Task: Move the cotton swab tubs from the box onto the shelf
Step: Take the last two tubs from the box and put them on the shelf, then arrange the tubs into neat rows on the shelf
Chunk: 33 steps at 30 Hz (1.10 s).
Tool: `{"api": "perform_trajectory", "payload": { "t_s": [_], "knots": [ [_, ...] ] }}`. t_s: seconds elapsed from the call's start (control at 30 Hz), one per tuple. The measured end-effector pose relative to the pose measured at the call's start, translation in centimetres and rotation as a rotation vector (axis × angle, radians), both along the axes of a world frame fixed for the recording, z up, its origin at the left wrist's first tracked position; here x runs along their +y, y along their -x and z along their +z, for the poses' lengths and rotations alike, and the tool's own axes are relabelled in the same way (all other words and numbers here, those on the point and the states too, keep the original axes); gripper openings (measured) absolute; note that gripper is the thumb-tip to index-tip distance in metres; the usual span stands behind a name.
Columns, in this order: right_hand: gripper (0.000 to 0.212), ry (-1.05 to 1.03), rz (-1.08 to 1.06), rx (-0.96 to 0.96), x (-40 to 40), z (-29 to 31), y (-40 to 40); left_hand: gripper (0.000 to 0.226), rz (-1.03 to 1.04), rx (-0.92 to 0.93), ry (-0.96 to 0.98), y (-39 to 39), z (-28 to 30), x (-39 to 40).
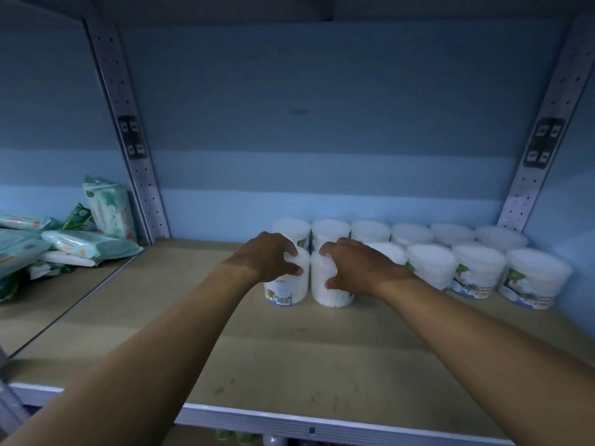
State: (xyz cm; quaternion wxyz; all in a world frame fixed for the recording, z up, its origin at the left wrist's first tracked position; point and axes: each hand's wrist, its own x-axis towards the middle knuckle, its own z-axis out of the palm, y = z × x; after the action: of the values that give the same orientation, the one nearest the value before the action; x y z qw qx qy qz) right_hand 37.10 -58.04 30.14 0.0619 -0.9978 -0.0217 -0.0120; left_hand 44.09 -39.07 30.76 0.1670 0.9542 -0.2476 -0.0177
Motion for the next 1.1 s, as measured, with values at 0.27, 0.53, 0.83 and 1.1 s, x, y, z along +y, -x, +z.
{"api": "perform_trajectory", "payload": {
  "t_s": [0.27,0.53,0.83,1.1],
  "knots": [
    [0.066,0.0,-0.021,-0.018,-0.6,-0.3,-1.6,0.053,0.014,-0.013,0.006,-2.3,-0.3,-0.9],
    [0.067,0.009,-0.037,-0.016,-0.6,-0.1,-2.2,0.05,0.014,-0.012,0.013,-3.3,-0.3,-1.2],
    [0.07,-0.111,-0.013,-0.07,-1.5,0.2,0.2,0.047,-0.023,-0.145,-0.028,-1.5,-0.2,-1.9],
    [0.065,-0.107,-0.066,-0.065,-6.0,0.7,7.5,0.038,-0.144,-0.226,0.039,4.1,0.1,-4.6]
  ]
}}
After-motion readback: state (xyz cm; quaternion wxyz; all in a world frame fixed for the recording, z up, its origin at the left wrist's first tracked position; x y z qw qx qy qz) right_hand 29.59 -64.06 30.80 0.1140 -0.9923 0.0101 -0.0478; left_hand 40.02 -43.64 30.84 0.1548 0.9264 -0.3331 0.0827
